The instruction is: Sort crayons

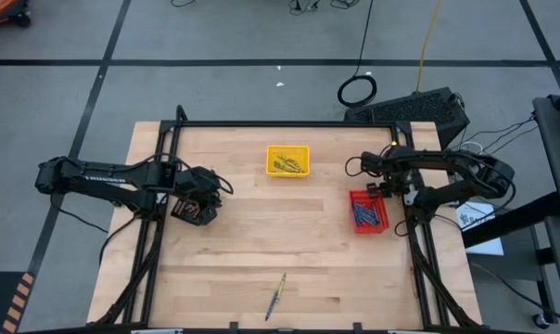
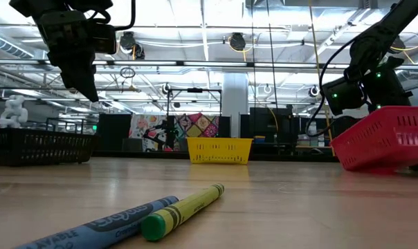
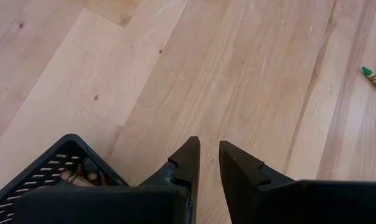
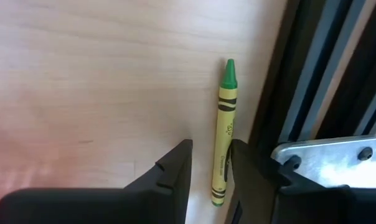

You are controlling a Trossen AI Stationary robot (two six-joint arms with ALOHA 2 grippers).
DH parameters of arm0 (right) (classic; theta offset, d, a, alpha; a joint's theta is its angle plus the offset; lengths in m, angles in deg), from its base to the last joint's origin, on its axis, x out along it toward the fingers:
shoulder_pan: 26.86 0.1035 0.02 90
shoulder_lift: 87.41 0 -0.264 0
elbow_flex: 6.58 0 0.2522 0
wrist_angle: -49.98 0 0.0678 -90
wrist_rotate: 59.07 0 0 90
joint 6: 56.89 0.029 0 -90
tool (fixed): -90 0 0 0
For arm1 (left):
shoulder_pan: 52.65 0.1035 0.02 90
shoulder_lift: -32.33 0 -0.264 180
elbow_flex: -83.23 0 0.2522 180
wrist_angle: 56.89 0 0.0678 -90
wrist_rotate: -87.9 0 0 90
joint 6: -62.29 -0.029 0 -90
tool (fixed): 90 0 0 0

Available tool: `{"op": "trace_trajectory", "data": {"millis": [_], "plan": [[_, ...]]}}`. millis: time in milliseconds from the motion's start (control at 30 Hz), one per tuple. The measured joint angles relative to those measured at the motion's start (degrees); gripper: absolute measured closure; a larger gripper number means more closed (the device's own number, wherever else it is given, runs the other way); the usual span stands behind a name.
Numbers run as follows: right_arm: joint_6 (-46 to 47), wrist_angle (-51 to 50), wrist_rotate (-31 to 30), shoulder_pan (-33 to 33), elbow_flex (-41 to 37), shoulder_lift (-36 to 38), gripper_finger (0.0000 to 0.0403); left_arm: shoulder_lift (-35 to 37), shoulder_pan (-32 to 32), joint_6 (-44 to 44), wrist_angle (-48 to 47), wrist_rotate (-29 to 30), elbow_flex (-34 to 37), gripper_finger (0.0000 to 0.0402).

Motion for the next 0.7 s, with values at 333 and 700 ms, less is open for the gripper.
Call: {"op": "trace_trajectory", "data": {"millis": [333, 700], "plan": [[0.9, 0.4, -0.7, 0.5, 0.0, 0.0, 0.0365, 0.0, 0.0, 0.0, 0.0, 0.0, 0.0, 0.034], [1.0, 0.5, -3.2, 0.5, 0.1, 0.0, 0.04, 0.0, 0.0, 0.1, 0.0, 0.0, 0.0, 0.034]]}}
